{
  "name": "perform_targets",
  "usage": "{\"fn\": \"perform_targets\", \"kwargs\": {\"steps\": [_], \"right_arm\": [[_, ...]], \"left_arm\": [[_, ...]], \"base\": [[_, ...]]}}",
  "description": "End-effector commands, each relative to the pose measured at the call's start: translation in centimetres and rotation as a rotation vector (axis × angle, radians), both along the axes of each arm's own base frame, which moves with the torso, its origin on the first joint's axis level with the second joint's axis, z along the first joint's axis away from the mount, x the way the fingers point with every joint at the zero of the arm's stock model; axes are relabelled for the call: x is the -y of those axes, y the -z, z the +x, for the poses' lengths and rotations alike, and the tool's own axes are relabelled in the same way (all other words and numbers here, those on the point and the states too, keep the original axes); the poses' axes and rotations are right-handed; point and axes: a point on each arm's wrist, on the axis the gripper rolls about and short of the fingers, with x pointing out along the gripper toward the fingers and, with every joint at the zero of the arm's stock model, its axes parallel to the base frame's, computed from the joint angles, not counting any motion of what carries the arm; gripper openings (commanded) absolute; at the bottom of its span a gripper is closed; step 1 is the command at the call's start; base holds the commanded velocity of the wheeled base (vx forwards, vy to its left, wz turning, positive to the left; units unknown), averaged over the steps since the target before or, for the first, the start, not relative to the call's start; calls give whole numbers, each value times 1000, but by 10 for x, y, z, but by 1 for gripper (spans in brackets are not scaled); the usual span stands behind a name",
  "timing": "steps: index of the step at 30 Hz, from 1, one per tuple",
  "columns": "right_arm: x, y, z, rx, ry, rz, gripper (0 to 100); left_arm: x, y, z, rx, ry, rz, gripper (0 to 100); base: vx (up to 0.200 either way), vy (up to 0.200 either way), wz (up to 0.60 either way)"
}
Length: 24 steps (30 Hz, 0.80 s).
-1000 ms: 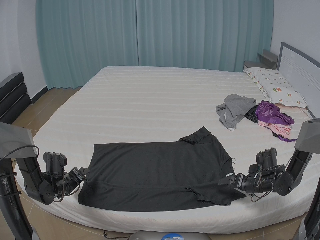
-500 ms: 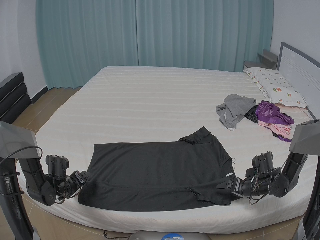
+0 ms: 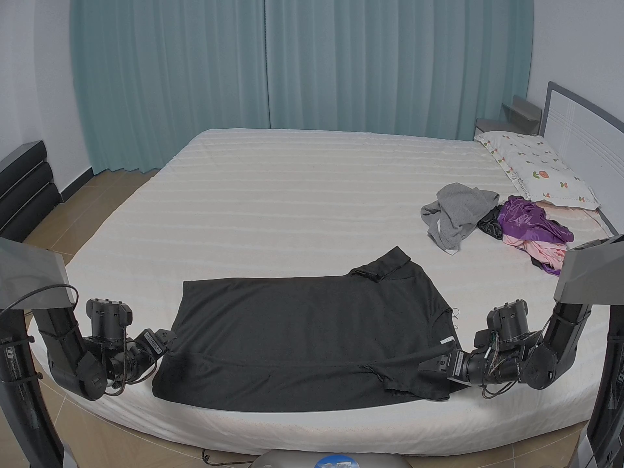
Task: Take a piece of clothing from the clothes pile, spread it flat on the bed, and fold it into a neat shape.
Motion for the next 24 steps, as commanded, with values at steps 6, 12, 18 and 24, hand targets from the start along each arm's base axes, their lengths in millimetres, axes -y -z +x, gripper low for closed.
{"fn": "perform_targets", "kwargs": {"steps": [6,12,18,24], "right_arm": [[2,5,-4,-17,20,-48,0],[3,4,-8,-22,18,-52,0],[8,-7,-8,8,37,-44,0],[17,-11,-6,29,55,-48,0]], "left_arm": [[-1,-6,1,25,-4,0,100],[-2,-11,1,37,-9,-1,100],[-2,-10,1,34,-7,-1,100],[-2,-8,1,27,-7,0,100]], "base": [[0,0,0],[0,0,0],[0,0,0],[0,0,0]]}}
